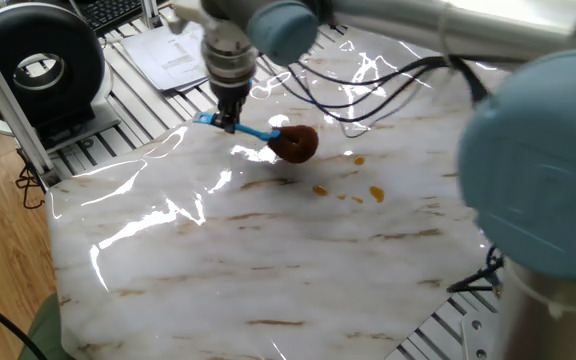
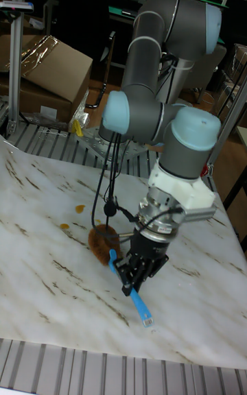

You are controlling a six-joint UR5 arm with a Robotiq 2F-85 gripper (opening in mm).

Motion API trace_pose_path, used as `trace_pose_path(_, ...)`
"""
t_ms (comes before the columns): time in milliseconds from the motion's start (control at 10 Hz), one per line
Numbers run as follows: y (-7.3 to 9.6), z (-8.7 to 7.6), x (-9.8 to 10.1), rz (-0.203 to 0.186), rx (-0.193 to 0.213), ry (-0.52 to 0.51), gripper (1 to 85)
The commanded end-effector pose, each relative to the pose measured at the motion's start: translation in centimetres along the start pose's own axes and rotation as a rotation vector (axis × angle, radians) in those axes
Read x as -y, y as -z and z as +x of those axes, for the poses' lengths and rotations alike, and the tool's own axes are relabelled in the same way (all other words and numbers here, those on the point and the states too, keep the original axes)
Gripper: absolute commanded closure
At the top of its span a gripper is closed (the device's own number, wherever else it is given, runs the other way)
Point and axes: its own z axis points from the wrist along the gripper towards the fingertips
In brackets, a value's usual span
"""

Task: Scrub the table with a brush

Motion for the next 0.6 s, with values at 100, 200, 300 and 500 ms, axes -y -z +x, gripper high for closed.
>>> trace_pose_path(100,1.6,2.7,-0.2,-0.01,0.073,-0.033,84.3)
trace_pose_path(200,1.7,3.9,-0.4,-0.011,0.056,-0.043,84.7)
trace_pose_path(300,1.7,4.2,-0.6,-0.018,0.044,-0.052,84.7)
trace_pose_path(500,1.7,4.8,-1.6,-0.057,0.019,-0.099,84.7)
